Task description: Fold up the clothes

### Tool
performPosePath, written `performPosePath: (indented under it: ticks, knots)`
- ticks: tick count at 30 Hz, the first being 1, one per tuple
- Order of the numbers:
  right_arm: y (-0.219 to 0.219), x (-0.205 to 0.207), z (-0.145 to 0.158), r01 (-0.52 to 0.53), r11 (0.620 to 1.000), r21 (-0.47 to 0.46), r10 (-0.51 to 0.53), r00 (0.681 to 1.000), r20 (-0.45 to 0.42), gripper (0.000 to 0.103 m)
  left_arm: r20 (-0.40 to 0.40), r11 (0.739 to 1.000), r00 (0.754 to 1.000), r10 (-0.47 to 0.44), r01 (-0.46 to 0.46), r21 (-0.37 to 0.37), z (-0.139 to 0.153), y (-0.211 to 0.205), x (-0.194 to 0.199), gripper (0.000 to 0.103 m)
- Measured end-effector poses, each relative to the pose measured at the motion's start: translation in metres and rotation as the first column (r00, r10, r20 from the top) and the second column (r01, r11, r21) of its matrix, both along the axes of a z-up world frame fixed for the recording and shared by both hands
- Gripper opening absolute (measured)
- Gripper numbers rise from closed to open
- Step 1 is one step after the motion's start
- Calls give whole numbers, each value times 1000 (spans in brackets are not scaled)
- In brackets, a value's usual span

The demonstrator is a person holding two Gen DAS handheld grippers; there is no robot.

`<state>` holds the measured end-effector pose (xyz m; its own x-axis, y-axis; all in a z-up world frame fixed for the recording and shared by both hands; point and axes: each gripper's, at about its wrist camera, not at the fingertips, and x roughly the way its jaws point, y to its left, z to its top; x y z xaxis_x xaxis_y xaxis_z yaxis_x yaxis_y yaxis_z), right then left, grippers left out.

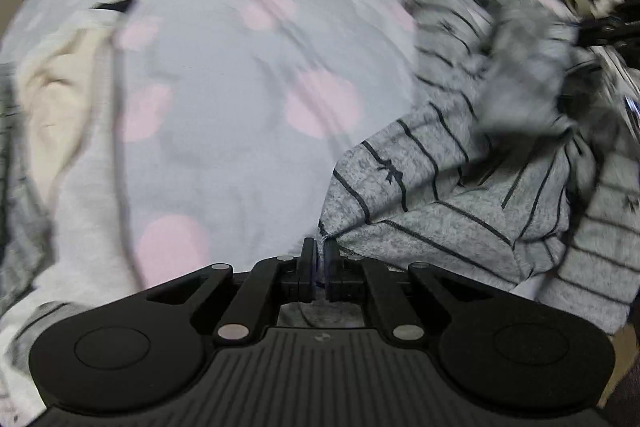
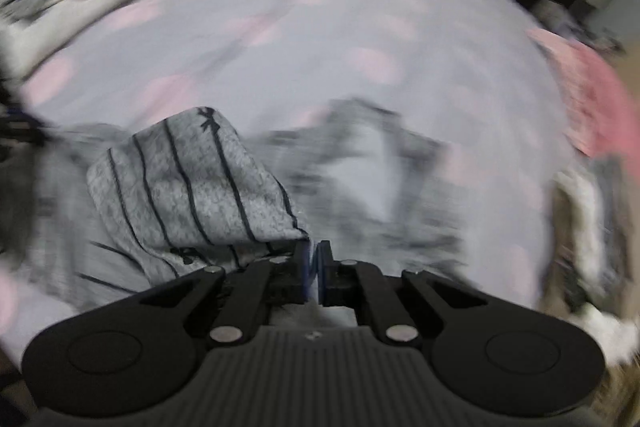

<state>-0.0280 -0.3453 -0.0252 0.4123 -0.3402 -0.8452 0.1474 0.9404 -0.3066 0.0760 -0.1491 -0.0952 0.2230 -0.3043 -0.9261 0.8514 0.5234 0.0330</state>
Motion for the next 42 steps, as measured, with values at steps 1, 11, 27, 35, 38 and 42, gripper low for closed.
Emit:
performPosePath:
  ticks: [1, 11, 27, 35, 38, 42]
  knots:
    - [-13, -6, 5, 53, 998, -20, -52, 999, 15, 4, 10, 999, 1000, 27, -27, -18, 6, 4, 4, 2]
    - [-117, -70, 48, 444, 869, -221, -415, 895, 164, 3, 51, 940, 958, 282, -266, -214, 86, 54, 53, 1]
    - [-168, -94, 46, 517, 815, -261, -497, 856, 144, 29, 52, 914, 926, 375, -359, -191, 85, 76, 101, 3]
    - [-148, -63, 43, 385, 915, -117, -367, 918, 152, 35, 51, 984, 990, 131, -124, -129, 51, -10, 81, 19]
    - [-147, -45, 32, 337, 942, -7, -332, 932, 146, 37, 31, 988, 995, 95, -90, -128, 36, -37, 80, 29]
    - [-149, -16, 14, 294, 950, 101, -307, 939, 157, 42, -1, 989, 996, 92, -92, -112, 7, -58, 87, 36]
